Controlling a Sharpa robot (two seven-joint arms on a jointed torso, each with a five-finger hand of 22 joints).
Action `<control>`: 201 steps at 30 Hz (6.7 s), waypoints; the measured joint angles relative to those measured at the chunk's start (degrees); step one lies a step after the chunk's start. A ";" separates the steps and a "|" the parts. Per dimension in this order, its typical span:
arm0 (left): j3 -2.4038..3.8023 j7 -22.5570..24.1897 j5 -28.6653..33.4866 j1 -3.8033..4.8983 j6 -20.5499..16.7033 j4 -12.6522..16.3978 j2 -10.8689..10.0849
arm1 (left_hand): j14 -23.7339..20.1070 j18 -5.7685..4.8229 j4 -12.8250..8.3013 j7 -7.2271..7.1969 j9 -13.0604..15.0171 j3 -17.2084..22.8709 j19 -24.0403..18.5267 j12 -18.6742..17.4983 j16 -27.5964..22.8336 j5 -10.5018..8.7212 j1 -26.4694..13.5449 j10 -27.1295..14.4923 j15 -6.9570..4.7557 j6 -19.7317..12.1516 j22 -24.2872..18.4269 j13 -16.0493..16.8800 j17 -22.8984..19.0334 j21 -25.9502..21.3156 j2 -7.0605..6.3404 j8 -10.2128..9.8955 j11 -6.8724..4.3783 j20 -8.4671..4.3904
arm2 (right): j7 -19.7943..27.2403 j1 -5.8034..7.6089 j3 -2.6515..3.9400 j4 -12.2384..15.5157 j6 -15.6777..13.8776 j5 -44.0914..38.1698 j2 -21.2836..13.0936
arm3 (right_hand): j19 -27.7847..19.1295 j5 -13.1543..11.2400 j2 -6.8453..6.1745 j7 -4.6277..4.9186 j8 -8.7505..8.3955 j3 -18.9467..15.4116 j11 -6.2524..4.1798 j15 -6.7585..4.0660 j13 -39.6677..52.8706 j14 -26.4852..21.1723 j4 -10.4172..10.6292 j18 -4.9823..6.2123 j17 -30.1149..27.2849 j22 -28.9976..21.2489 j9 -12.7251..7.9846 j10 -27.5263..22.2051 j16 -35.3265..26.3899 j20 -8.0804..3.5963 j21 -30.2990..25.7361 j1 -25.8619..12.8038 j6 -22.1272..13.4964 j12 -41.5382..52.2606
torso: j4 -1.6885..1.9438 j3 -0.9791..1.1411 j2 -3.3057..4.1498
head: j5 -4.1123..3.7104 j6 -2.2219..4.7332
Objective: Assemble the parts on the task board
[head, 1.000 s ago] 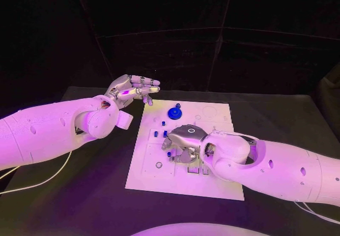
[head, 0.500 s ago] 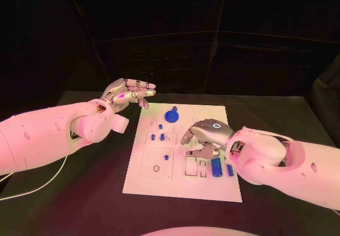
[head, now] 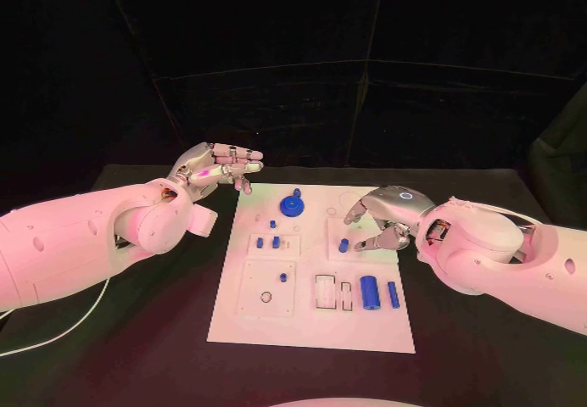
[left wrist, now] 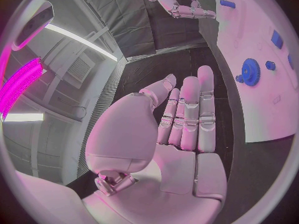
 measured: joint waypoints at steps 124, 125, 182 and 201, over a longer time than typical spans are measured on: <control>-0.03 -0.42 0.02 -0.01 0.72 -0.73 1.11 | 0.01 0.00 0.00 0.21 0.00 0.00 0.00 0.29 0.00 0.00 0.00 0.00 0.01 0.20 -0.13 -0.04 -0.21 -0.41 0.00 0.38 0.00 0.00 | 5.50 -6.19 -0.44 -4.16 5.63 1.80 21.02 | 10.45 -4.32 3.32 2.48 -0.29 23.25 -2.84 -2.57 -0.01 3.40 -6.37 -1.82 12.27 17.36 0.04 16.79 10.76 -2.25 12.14 2.39 9.02 -5.18 | 0.18 -0.08 -0.04 | 2.10 -2.07; -0.03 -0.43 0.02 -0.01 0.72 -0.74 1.10 | 0.01 0.00 0.00 0.20 0.00 0.00 0.00 0.29 0.00 0.00 0.00 0.00 0.01 0.20 -0.13 -0.04 -0.21 -0.41 0.00 0.38 0.00 0.00 | 5.44 -6.21 -0.44 -4.16 5.77 1.65 21.06 | 10.45 -4.32 3.48 2.48 -0.31 23.25 -2.83 -2.57 0.01 3.40 -6.37 -1.82 12.27 17.36 0.05 16.79 10.76 -2.25 12.14 2.22 9.02 -5.18 | 0.18 -0.08 -0.04 | 2.09 -2.06; -0.47 -0.77 0.03 -0.03 0.91 -0.25 0.10 | 0.01 0.00 -0.12 0.20 0.00 -0.12 0.00 0.29 0.00 0.00 -0.16 0.00 0.01 0.20 -0.17 -0.10 -0.32 -0.41 0.17 0.38 0.00 0.00 | 2.13 -6.26 -0.48 9.21 -8.27 21.10 -7.77 | 15.18 4.30 4.37 -0.60 7.78 -5.02 -6.07 -4.84 33.67 3.39 2.08 -3.19 22.11 23.61 2.37 27.33 18.51 -4.92 16.39 -12.38 4.74 34.10 | -0.78 -0.17 -0.48 | -2.91 0.06; -0.72 -0.77 0.03 -0.02 0.92 0.40 -0.21 | 0.01 0.00 -0.15 0.20 0.00 -0.15 0.00 0.29 0.00 0.00 -0.21 0.00 0.01 0.20 -0.20 -0.12 -0.36 -0.41 0.21 0.38 0.00 0.00 | -13.33 -6.39 -0.99 9.95 -5.57 18.86 -10.41 | 17.62 3.98 8.29 -1.19 14.74 -12.82 -6.59 -5.25 56.95 3.39 3.12 -4.08 29.72 25.24 6.02 25.02 23.29 -4.93 19.20 -16.00 3.71 51.53 | -1.77 -0.08 -0.70 | -3.87 -0.21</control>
